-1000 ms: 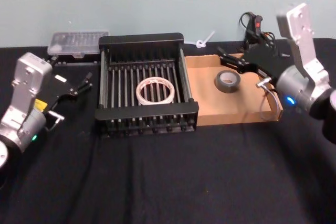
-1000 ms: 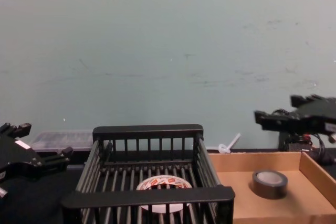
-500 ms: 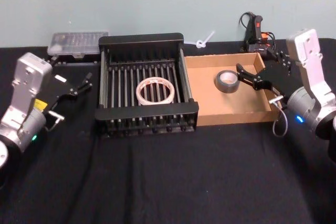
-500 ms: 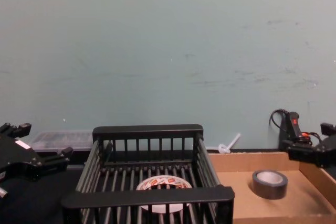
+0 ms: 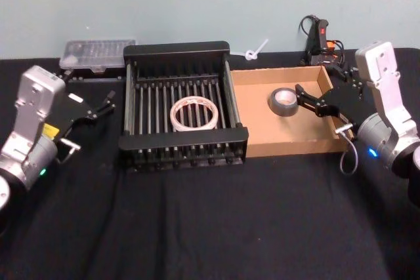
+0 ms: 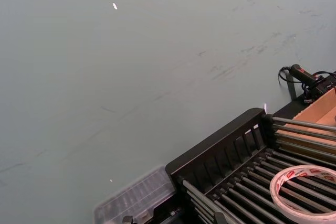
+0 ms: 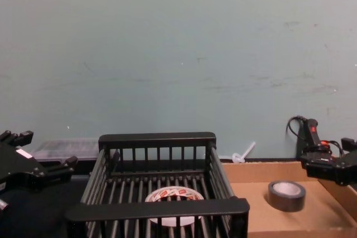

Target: Pick up the white tape and place it into the black box , Pick up the silver tape and place it into the brown box.

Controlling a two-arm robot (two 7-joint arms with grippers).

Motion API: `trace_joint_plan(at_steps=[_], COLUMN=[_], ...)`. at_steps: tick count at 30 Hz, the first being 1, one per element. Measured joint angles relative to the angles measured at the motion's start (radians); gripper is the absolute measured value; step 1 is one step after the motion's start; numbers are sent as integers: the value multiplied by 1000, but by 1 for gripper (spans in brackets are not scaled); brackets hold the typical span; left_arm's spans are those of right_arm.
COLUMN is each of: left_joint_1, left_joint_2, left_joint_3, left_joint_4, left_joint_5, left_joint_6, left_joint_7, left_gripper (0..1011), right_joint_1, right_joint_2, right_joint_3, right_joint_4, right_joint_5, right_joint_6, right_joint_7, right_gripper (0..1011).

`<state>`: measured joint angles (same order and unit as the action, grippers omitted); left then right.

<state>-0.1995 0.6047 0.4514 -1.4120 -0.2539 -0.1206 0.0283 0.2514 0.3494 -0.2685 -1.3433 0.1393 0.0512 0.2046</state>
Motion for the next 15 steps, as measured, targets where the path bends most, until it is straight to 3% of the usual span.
trace_joint_plan(at_steps=[15], left_joint_1=[0], left_joint_2=[0], left_joint_3=[0], left_joint_4=[0], left_joint_5=[0], left_joint_6=[0], left_joint_7=[0], left_gripper=[1001], right_joint_1=[1], right_joint_2=[1], right_joint_3=[-2], right_joint_4=[0], right_joint_5=[1], right_joint_6=[0], right_joint_7=[0], right_gripper=[1002])
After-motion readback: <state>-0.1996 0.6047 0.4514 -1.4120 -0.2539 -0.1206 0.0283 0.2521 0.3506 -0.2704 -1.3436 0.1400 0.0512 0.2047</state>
